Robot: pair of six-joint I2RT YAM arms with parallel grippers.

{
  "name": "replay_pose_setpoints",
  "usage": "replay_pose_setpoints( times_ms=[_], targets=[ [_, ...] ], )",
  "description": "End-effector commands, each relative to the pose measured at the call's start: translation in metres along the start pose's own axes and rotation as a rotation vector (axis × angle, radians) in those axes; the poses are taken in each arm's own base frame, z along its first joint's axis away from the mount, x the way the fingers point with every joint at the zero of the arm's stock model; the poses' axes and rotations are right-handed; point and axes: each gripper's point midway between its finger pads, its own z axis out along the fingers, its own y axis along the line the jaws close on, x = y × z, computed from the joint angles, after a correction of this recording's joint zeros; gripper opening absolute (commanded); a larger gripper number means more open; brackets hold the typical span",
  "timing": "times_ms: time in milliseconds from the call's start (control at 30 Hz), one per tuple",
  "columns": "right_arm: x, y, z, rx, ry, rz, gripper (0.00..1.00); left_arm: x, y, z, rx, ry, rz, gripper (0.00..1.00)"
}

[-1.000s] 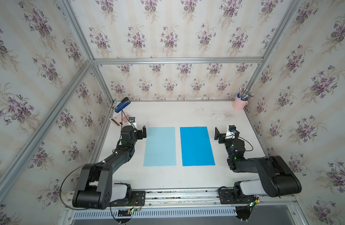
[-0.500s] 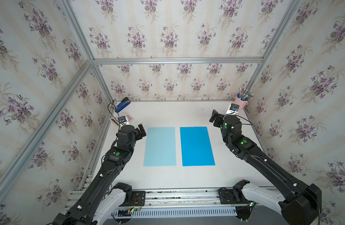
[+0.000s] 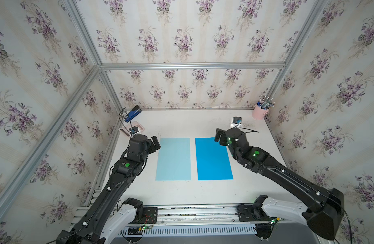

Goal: Fold the rectangular paper in half along the long edge
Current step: Pick up the paper from the center of the board.

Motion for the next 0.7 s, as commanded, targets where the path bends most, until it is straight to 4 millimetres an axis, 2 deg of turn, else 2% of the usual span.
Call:
replay_pose_setpoints(
  times_ms=[0, 167, 267, 367, 467, 567, 633, 667],
  targets=[
    [0.015, 0.01, 0.011, 0.037, 0.034, -0.061, 1.0, 0.01, -0.01, 0.008, 0.049, 0.043, 0.063, 1.0],
    [0.045, 0.02, 0.027, 0.009, 0.097, -0.029, 1.0, 0.031, 0.0, 0.027, -0.035, 0.157, 0.107, 1.0],
    [0.047, 0.021, 0.035, 0.038, 0.09, -0.015, 1.0, 0.035, -0.001, 0.042, -0.074, 0.215, 0.121, 1.0],
    [0.056, 0.052, 0.041, -0.122, 0.105, -0.044, 1.0, 0.038, -0.01, 0.052, -0.051, 0.255, 0.128, 1.0],
    [0.077, 0.072, 0.048, -0.203, 0.188, -0.025, 1.0, 0.045, -0.013, 0.056, -0.011, 0.28, 0.111, 0.98],
    [0.1, 0.083, 0.059, -0.223, 0.268, -0.019, 0.93, 0.054, -0.004, 0.06, -0.011, 0.328, 0.071, 0.75],
    [0.109, 0.089, 0.064, -0.239, 0.3, -0.01, 0.91, 0.06, 0.004, 0.064, -0.019, 0.365, 0.037, 0.6],
    [0.111, 0.093, 0.065, -0.263, 0.308, 0.003, 0.89, 0.064, 0.008, 0.067, -0.026, 0.391, 0.024, 0.48]
  ],
)
